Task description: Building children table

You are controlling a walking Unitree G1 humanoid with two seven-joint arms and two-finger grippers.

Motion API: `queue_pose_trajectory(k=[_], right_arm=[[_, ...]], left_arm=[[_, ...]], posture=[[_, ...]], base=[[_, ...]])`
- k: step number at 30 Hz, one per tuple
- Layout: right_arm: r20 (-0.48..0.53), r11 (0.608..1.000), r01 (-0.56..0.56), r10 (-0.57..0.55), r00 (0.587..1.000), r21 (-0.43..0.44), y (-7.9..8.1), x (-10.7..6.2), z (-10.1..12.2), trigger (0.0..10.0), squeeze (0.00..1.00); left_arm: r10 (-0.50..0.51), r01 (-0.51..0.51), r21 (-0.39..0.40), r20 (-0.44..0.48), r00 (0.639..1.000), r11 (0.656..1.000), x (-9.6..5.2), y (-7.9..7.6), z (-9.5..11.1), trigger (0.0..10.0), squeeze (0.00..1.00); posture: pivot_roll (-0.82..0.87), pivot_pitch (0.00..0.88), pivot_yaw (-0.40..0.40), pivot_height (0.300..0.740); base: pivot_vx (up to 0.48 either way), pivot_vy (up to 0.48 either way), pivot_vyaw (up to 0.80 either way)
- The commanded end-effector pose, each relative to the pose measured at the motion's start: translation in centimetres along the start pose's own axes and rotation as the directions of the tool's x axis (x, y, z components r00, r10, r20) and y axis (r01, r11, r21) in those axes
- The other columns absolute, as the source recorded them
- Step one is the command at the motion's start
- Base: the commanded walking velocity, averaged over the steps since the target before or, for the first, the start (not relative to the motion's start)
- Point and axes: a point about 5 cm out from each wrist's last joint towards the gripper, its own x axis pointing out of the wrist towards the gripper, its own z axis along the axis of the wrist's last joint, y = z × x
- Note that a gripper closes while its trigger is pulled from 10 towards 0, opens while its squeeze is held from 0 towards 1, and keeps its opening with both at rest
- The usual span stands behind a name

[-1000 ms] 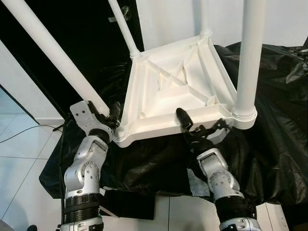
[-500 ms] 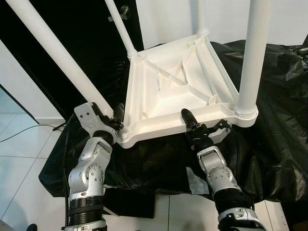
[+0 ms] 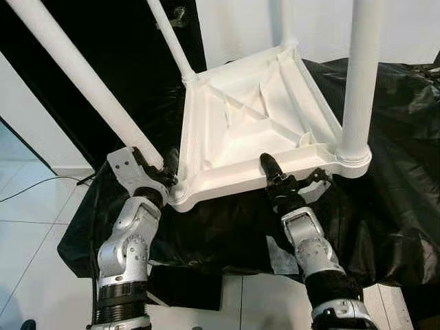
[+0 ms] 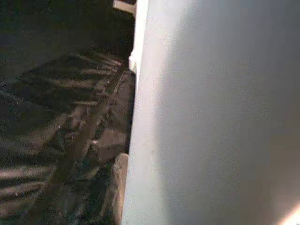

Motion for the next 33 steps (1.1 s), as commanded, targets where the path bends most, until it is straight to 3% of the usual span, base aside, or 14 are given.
queue_pose_trajectory(k=[1,7,8,12,13,14,15,21,24,29,30,31,32,33], right_arm=[[0.144,0.986,-0.168,0.167,0.975,-0.005,4.7,0.7,0.5,0.0,0.0],[0.209,0.982,-0.166,0.182,0.961,-0.088,5.6,-0.3,2.5,0.0,0.0],[0.224,0.98,-0.164,0.186,0.957,-0.116,5.8,-0.5,3.1,0.0,0.0],[0.247,0.975,-0.159,0.194,0.949,-0.152,6.3,-0.5,4.0,0.0,0.0],[0.262,0.974,-0.158,0.197,0.945,-0.162,6.6,-0.5,4.5,0.0,0.0],[0.262,0.974,-0.158,0.197,0.945,-0.162,6.6,-0.5,4.5,0.0,0.0],[0.274,0.973,-0.157,0.199,0.941,-0.167,6.9,-0.5,4.9,0.0,0.0],[0.303,0.968,-0.148,0.205,0.931,-0.201,7.6,-0.6,6.0,0.0,0.0],[0.305,0.969,-0.148,0.205,0.93,-0.199,7.8,-0.7,6.1,0.0,0.0],[0.314,0.972,-0.128,0.186,0.931,-0.197,7.8,-0.7,6.4,0.0,0.0],[0.319,0.972,-0.121,0.182,0.93,-0.2,7.9,-0.7,6.5,0.0,0.0],[0.319,0.972,-0.121,0.182,0.93,-0.2,7.9,-0.7,6.5,0.0,0.0],[0.323,0.973,-0.117,0.178,0.929,-0.202,8.0,-0.7,6.6,0.0,0.0],[0.33,0.971,-0.104,0.172,0.928,-0.215,8.0,-0.7,6.7,0.0,0.0]], left_arm=[[0.005,-0.005,0.006,-0.038,0.999,1.0,-0.4,1.1,-0.2,10.0,0.0],[-0.102,0.119,0.147,-0.117,0.988,0.982,-1.0,2.3,0.4,10.0,0.07],[-0.135,0.163,0.192,-0.147,0.98,0.968,-1.1,2.6,0.7,10.0,1.0],[-0.142,0.182,0.261,-0.165,0.976,0.948,-0.9,3.1,1.8,10.0,1.0],[-0.167,0.209,0.273,-0.17,0.971,0.939,-0.9,3.1,2.8,10.0,0.49],[-0.167,0.209,0.273,-0.17,0.971,0.939,-0.9,3.1,2.8,10.0,0.49],[-0.204,0.247,0.267,-0.179,0.963,0.931,-1.1,3.1,3.7,10.0,0.0],[-0.418,0.476,0.159,-0.296,0.859,0.865,-3.5,2.6,5.1,10.0,0.0],[-0.43,0.501,0.216,-0.303,0.85,0.838,-4.0,3.1,5.5,10.0,0.0],[-0.458,0.532,0.137,-0.362,0.812,0.835,-4.9,3.6,5.5,10.0,0.0],[-0.491,0.571,0.133,-0.377,0.785,0.81,-5.6,3.4,5.6,10.0,0.88],[-0.491,0.571,0.133,-0.377,0.785,0.81,-5.6,3.4,5.6,10.0,0.88],[-0.511,0.595,0.13,-0.389,0.767,0.793,-6.0,3.3,5.7,10.0,1.0],[-0.551,0.631,0.096,-0.401,0.732,0.77,-6.6,3.1,5.8,10.0,1.0]], posture=[[0.08,0.0,0.087,0.74],[0.04,0.0,0.098,0.74],[0.03,0.0,0.103,0.74],[0.02,0.0,0.105,0.74],[0.02,0.0,0.106,0.74],[0.02,0.0,0.106,0.74],[0.02,0.0,0.106,0.74],[0.01,0.0,0.117,0.74],[0.01,0.0,0.115,0.74],[0.01,0.0,0.115,0.74],[0.01,0.0,0.113,0.74],[0.01,0.0,0.113,0.74],[0.01,0.0,0.113,0.74],[0.01,0.0,0.113,0.74]], base=[[0.0,0.0,0.0],[0.0,0.0,0.0],[0.0,0.0,0.0],[0.0,0.0,0.0],[0.0,0.0,0.0],[0.0,0.0,0.0],[0.0,0.0,0.0],[0.0,0.0,0.0],[0.0,0.0,0.0],[0.0,0.0,0.0],[0.0,0.0,0.0],[0.0,0.0,0.0],[0.0,0.0,0.0],[0.0,0.0,0.0]])
